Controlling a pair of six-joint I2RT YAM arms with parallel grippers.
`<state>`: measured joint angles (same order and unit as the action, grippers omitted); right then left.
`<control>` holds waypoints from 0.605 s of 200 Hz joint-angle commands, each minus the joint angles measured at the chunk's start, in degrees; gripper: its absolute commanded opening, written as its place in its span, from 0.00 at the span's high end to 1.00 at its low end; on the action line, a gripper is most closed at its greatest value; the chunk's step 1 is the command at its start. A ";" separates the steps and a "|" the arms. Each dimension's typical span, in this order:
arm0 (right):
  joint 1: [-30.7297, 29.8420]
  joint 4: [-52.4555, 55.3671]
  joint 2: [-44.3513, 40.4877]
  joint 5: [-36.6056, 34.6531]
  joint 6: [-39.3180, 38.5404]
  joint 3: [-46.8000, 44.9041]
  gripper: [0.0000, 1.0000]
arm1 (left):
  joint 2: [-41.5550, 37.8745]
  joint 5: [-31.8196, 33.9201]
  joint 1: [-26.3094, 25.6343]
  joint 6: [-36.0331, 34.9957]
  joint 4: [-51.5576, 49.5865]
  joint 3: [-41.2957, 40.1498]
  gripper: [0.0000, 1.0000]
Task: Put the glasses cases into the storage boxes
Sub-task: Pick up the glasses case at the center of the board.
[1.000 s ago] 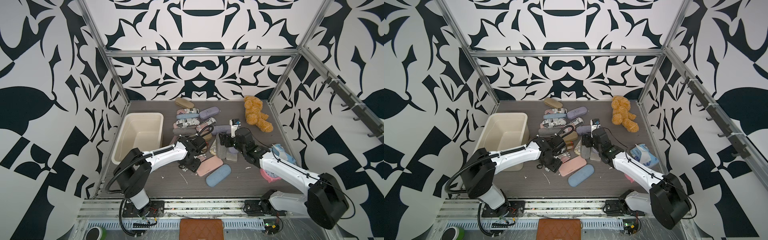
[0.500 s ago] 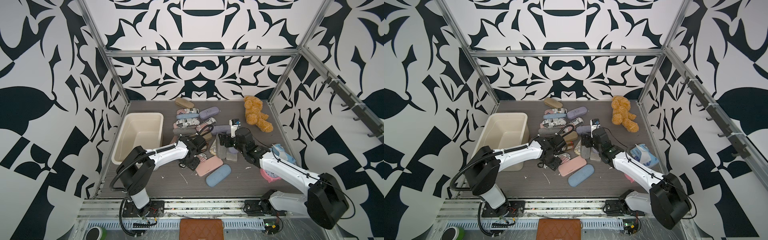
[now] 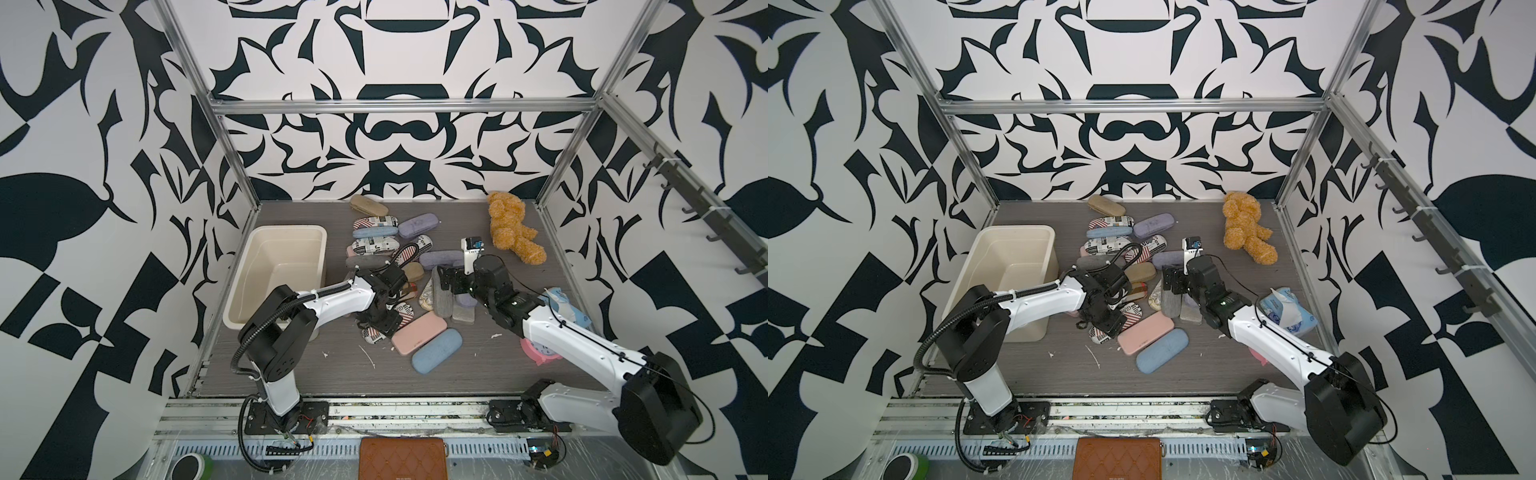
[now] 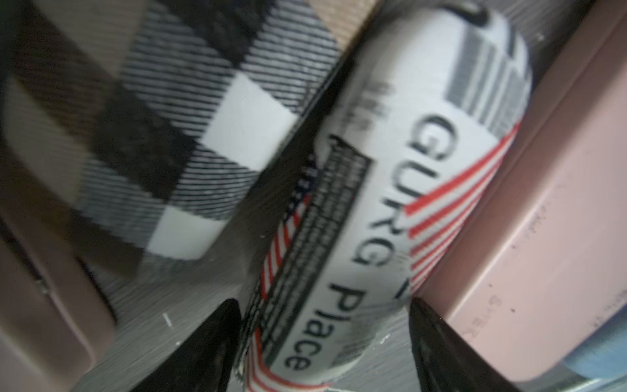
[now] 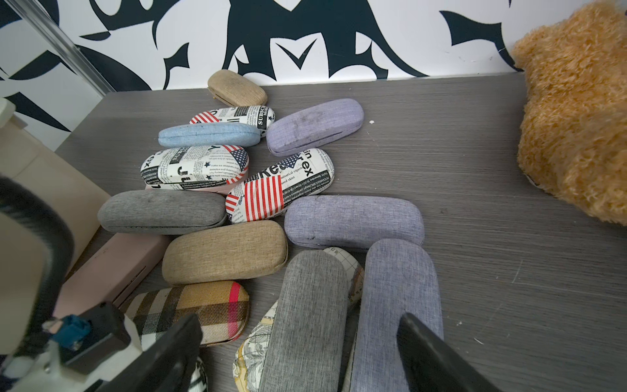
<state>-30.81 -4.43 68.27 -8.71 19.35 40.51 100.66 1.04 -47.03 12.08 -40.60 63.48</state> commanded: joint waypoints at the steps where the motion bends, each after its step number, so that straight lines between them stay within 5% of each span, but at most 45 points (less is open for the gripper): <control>1: 0.20 -0.76 -1.57 -0.08 -0.34 0.05 0.07 | -0.64 -2.02 -2.68 3.74 -0.64 -2.21 0.21; 75: 0.27 -0.86 -2.00 0.10 -0.28 -0.17 0.07 | 1.69 8.36 -7.02 12.64 -3.90 -1.06 0.28; 121: 0.31 -0.82 -2.86 0.18 -0.26 -0.34 0.07 | 5.39 8.97 -8.44 14.20 -2.83 -0.99 0.28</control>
<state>-30.74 -4.05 67.33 -8.58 19.33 40.10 102.59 7.20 -54.54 23.46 -42.57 62.81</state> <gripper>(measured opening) 0.931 0.723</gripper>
